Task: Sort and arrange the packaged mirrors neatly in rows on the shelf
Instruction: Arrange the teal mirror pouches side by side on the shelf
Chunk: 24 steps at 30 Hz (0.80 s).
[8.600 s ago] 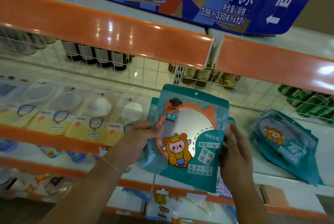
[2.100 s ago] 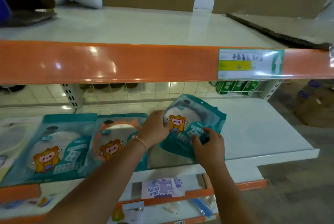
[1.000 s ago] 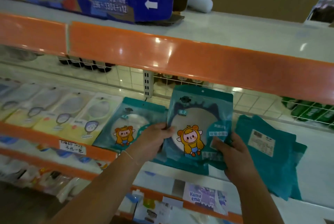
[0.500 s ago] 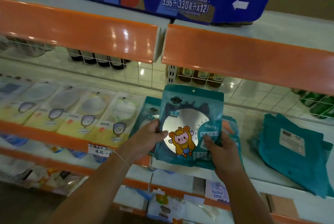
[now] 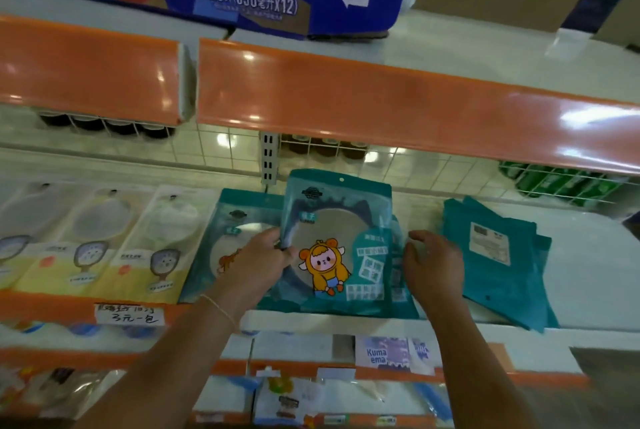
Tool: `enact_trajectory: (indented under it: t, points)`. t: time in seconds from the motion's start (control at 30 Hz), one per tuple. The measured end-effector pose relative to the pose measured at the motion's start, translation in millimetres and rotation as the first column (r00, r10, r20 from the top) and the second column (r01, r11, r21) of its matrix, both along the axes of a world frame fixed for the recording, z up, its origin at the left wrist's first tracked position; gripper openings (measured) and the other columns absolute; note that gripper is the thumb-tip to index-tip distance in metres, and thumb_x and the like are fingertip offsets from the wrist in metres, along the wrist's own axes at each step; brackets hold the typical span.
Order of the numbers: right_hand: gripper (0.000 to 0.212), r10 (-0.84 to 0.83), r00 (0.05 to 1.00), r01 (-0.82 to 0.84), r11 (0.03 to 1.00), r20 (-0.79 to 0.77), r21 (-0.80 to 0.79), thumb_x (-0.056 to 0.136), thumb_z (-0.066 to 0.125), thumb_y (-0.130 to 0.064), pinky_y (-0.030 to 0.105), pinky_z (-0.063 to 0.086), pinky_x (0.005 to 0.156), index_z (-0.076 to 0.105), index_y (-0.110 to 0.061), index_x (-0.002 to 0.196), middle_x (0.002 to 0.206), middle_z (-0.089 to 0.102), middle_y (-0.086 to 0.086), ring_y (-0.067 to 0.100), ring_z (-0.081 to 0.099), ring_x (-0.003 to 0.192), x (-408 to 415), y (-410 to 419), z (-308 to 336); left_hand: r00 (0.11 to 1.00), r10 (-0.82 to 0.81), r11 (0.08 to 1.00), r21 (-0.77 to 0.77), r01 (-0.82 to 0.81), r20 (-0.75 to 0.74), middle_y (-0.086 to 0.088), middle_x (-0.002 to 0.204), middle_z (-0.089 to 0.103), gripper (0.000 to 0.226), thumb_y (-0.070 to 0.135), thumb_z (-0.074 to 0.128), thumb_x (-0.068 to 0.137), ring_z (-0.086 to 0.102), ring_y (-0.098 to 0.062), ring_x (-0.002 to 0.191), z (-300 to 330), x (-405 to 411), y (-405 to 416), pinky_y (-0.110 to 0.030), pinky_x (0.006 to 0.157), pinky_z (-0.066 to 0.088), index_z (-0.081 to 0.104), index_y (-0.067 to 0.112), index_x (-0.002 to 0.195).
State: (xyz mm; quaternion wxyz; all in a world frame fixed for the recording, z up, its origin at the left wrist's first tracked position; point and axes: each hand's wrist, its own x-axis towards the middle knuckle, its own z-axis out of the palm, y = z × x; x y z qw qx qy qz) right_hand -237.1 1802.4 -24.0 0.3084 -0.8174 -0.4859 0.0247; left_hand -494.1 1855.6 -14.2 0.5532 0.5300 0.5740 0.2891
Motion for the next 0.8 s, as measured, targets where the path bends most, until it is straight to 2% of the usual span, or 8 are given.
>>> enact_trajectory:
  t: [0.1, 0.2, 0.3, 0.4, 0.47, 0.57, 0.67, 0.8]
  points:
    - [0.029, 0.032, 0.975, 0.023, 0.970, 0.218, -0.243, 0.091, 0.058, -0.025, 0.047, 0.030, 0.108, 0.068, -0.023, 0.119, 0.136, 0.057, 0.006, 0.035, 0.038, 0.134, 33, 9, -11, 1.000, -0.011, 1.000, -0.011, 0.011, -0.005, -0.008, 0.084, 0.061, 0.011, 0.011, 0.058, 0.094, 0.056, -0.022, 0.080, 0, 25, -2, -0.034, 0.071, 0.044, 0.064, 0.021, 0.096]
    - [0.029, 0.116, 0.964, 0.008, 0.886, 0.238, -0.465, 0.096, 0.049, -0.033, 0.053, 0.009, 0.119, 0.063, -0.035, 0.121, 0.147, 0.046, -0.001, 0.033, 0.012, 0.147, 53, 12, -14, 1.000, -0.001, 1.000, -0.031, 0.001, -0.003, -0.006, 0.086, 0.061, 0.014, 0.010, 0.057, 0.095, 0.055, -0.018, 0.078, 3, 53, -6, -0.027, 0.066, 0.043, 0.063, 0.015, 0.106]
    - [0.025, 0.203, 0.948, -0.055, 0.864, 0.245, -0.501, 0.092, 0.056, -0.034, 0.057, 0.005, 0.118, 0.063, -0.038, 0.116, 0.149, 0.042, -0.004, 0.034, 0.005, 0.148, 68, 11, -15, 0.999, 0.023, 0.999, -0.036, -0.024, -0.024, -0.004, 0.088, 0.062, 0.017, 0.009, 0.057, 0.095, 0.056, -0.014, 0.075, 6, 79, -12, -0.022, 0.059, 0.040, 0.063, 0.012, 0.110]
    - [0.033, 0.246, 0.944, -0.114, 0.866, 0.218, -0.487, 0.092, 0.057, -0.038, 0.056, 0.003, 0.119, 0.058, -0.039, 0.125, 0.156, 0.033, -0.005, 0.035, 0.000, 0.149, 86, 4, -17, 0.999, 0.034, 0.997, -0.064, -0.033, 0.017, -0.005, 0.102, 0.061, 0.028, 0.006, 0.055, 0.096, 0.057, -0.012, 0.081, 10, 106, -17, -0.018, 0.060, 0.043, 0.060, 0.012, 0.122]
    - [0.034, 0.260, 0.942, -0.136, 0.875, 0.212, -0.465, 0.091, 0.057, -0.041, 0.056, 0.004, 0.119, 0.057, -0.039, 0.126, 0.156, 0.033, -0.005, 0.035, 0.001, 0.149, 101, 0, -18, 0.997, 0.064, 0.995, -0.074, -0.061, 0.034, -0.009, 0.105, 0.061, 0.024, 0.003, 0.055, 0.095, 0.058, -0.016, 0.084, 11, 125, -21, -0.021, 0.065, 0.047, 0.063, 0.014, 0.115]
    - [0.033, 0.276, 0.939, -0.153, 0.869, 0.205, -0.470, 0.090, 0.060, -0.042, 0.057, 0.005, 0.119, 0.059, -0.040, 0.124, 0.156, 0.033, -0.004, 0.036, 0.001, 0.149, 128, -5, -19, 0.992, 0.122, 0.991, -0.064, -0.121, 0.021, -0.011, 0.091, 0.060, 0.015, 0.001, 0.059, 0.092, 0.056, -0.020, 0.079, 7, 151, -25, -0.029, 0.069, 0.049, 0.067, 0.011, 0.099]
    - [0.031, 0.288, 0.935, -0.160, 0.862, 0.206, -0.480, 0.089, 0.061, -0.041, 0.057, 0.004, 0.119, 0.060, -0.040, 0.121, 0.157, 0.031, -0.004, 0.037, 0.000, 0.149, 156, -12, -19, 0.986, 0.154, 0.986, -0.079, -0.149, 0.058, -0.007, 0.081, 0.059, 0.018, -0.002, 0.058, 0.091, 0.055, -0.019, 0.075, 3, 175, -31, -0.032, 0.069, 0.049, 0.067, 0.007, 0.104]
    - [0.032, 0.275, 0.936, -0.141, 0.864, 0.218, -0.483, 0.092, 0.055, -0.043, 0.054, 0.004, 0.119, 0.059, -0.039, 0.123, 0.157, 0.032, -0.005, 0.035, 0.001, 0.149, 190, -20, -23, 0.993, 0.118, 0.988, -0.101, -0.114, 0.030, -0.008, 0.086, 0.061, 0.017, 0.005, 0.058, 0.093, 0.057, -0.023, 0.082, -2, 201, -38, -0.040, 0.078, 0.050, 0.065, 0.011, 0.107]
